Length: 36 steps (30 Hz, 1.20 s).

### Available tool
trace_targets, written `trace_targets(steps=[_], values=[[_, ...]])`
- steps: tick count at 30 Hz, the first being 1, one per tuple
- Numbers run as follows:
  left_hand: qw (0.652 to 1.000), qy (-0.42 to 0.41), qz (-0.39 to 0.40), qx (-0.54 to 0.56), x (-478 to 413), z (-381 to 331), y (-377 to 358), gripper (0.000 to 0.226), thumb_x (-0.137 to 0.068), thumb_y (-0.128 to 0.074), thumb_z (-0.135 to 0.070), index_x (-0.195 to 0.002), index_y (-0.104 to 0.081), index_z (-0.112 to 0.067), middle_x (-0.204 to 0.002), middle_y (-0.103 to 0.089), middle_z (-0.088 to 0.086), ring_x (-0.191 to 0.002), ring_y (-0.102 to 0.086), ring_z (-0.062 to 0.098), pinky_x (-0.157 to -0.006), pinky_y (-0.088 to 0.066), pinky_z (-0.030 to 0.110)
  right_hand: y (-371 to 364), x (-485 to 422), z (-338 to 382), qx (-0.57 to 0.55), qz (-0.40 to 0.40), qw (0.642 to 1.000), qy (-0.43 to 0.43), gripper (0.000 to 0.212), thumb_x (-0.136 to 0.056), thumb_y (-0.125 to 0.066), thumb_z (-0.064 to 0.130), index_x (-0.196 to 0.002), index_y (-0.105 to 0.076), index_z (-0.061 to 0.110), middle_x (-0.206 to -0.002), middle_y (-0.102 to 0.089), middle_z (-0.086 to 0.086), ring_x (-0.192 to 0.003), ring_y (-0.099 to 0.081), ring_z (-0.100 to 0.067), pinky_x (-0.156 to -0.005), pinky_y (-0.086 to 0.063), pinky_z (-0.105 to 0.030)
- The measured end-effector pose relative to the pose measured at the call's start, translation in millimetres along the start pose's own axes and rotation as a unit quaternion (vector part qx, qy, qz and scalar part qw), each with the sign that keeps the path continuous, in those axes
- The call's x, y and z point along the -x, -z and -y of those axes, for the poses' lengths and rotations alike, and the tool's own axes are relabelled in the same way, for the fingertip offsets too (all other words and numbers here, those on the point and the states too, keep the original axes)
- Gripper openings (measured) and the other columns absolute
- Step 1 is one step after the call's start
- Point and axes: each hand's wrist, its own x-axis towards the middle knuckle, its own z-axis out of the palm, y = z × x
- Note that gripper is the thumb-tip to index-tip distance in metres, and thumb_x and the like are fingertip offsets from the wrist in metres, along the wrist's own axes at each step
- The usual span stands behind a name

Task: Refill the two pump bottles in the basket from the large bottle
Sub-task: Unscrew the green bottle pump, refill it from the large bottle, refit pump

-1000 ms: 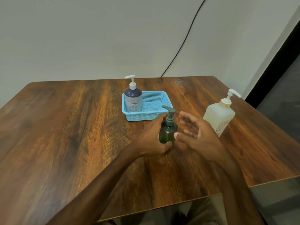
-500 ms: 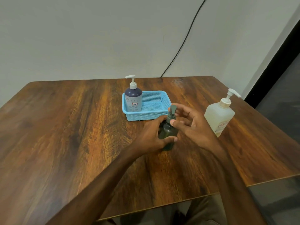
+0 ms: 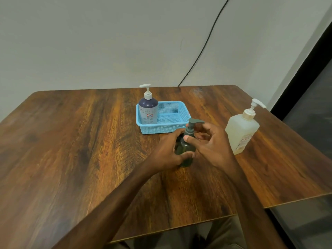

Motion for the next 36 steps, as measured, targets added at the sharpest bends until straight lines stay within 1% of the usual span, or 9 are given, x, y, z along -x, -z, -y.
trace_targets(steps=[4, 9, 13, 16, 19, 23, 27, 31, 36], values=[[1.000, 0.005, -0.001, 0.009, 3.7, 0.4, -1.9, 0.067, -0.081, -0.085, -0.032, -0.139, -0.051, -0.024, -0.131, -0.060, -0.012, -0.120, -0.059, 0.007, -0.104, -0.053, 0.035, 15.2, -3.6, 22.2, -0.045, -0.043, 0.996, 0.061, 0.036, -0.084, -0.076, 0.021, -0.118, -0.067, 0.022, -0.110, -0.072, 0.012, -0.101, -0.067, -0.002, -0.090, -0.057, -0.035], [1.000, -0.001, 0.006, 0.004, -2.8, -3.7, 1.6, 0.069, -0.081, -0.085, -0.034, -0.140, -0.050, -0.027, -0.135, -0.058, -0.013, -0.123, -0.057, 0.006, -0.105, -0.051, 0.031, 53.6, -18.1, 64.9, -0.056, -0.145, 0.977, 0.147, 0.034, -0.087, -0.072, 0.019, -0.121, -0.067, 0.018, -0.108, -0.072, 0.009, -0.099, -0.068, -0.004, -0.089, -0.056, -0.027], [1.000, 0.012, 0.014, -0.005, -1.5, 1.7, 1.7, 0.074, -0.082, -0.084, -0.038, -0.145, -0.045, -0.030, -0.140, -0.055, -0.013, -0.127, -0.054, 0.003, -0.103, -0.049, 0.022, 73.8, -34.6, 81.6, -0.042, -0.182, 0.969, 0.161, 0.032, -0.089, -0.070, 0.024, -0.120, -0.068, 0.019, -0.105, -0.072, 0.008, -0.097, -0.068, -0.006, -0.088, -0.056, -0.026], [1.000, 0.015, 0.013, -0.004, 2.8, 5.3, 0.2, 0.072, -0.082, -0.084, -0.036, -0.143, -0.046, -0.030, -0.136, -0.055, -0.017, -0.124, -0.054, 0.002, -0.098, -0.046, 0.015, 79.7, -44.3, 78.1, 0.017, -0.152, 0.980, 0.130, 0.025, -0.088, -0.070, 0.025, -0.113, -0.071, 0.024, -0.097, -0.072, 0.011, -0.086, -0.068, -0.003, -0.081, -0.057, -0.024], [1.000, 0.016, 0.011, -0.010, 1.5, 5.0, 0.0, 0.071, -0.082, -0.084, -0.037, -0.142, -0.046, -0.032, -0.133, -0.055, -0.020, -0.122, -0.055, 0.000, -0.097, -0.047, 0.014, 66.3, -55.3, 50.2, 0.157, -0.090, 0.982, 0.058, 0.016, -0.089, -0.069, 0.021, -0.105, -0.072, 0.018, -0.092, -0.069, 0.006, -0.075, -0.059, 0.004, -0.062, -0.043, -0.011], [1.000, 0.019, 0.014, -0.015, -0.4, 6.7, -1.2, 0.075, -0.081, -0.084, -0.041, -0.145, -0.045, -0.031, -0.141, -0.056, -0.015, -0.127, -0.054, 0.003, -0.105, -0.049, 0.026, 22.4, -67.1, -18.8, 0.281, -0.024, 0.957, -0.060, 0.017, -0.087, -0.072, 0.025, -0.100, -0.065, 0.017, -0.097, -0.067, -0.003, -0.076, -0.062, -0.012, -0.058, -0.043, -0.020], [1.000, 0.021, 0.012, -0.015, -0.3, 6.3, -0.3, 0.074, -0.081, -0.084, -0.040, -0.144, -0.045, -0.034, -0.139, -0.056, -0.016, -0.127, -0.053, 0.001, -0.104, -0.048, 0.023, -6.3, -67.7, -52.5, 0.310, -0.015, 0.942, -0.130, 0.027, -0.087, -0.071, 0.025, -0.110, -0.060, 0.016, -0.100, -0.063, -0.004, -0.084, -0.063, -0.017, -0.072, -0.053, -0.028], [0.999, 0.025, 0.016, -0.015, 1.7, 5.8, 0.7, 0.073, -0.082, -0.084, -0.040, -0.143, -0.045, -0.036, -0.136, -0.055, -0.021, -0.124, -0.053, -0.005, -0.102, -0.047, 0.019, -18.7, -68.5, -71.6, 0.316, -0.014, 0.937, -0.150, 0.019, -0.088, -0.071, 0.030, -0.096, -0.056, 0.021, -0.094, -0.063, -0.001, -0.075, -0.060, -0.013, -0.072, -0.058, -0.030], [0.999, 0.026, 0.011, -0.036, 3.5, 2.9, 0.2, 0.071, -0.082, -0.083, -0.042, -0.141, -0.043, -0.040, -0.129, -0.052, -0.031, -0.117, -0.049, -0.019, -0.098, -0.044, 0.010, -17.9, -65.3, -79.5, 0.309, -0.012, 0.942, -0.133, 0.031, -0.086, -0.069, 0.043, -0.105, -0.059, 0.020, -0.096, -0.064, 0.001, -0.076, -0.060, -0.012, -0.063, -0.051, -0.024]])
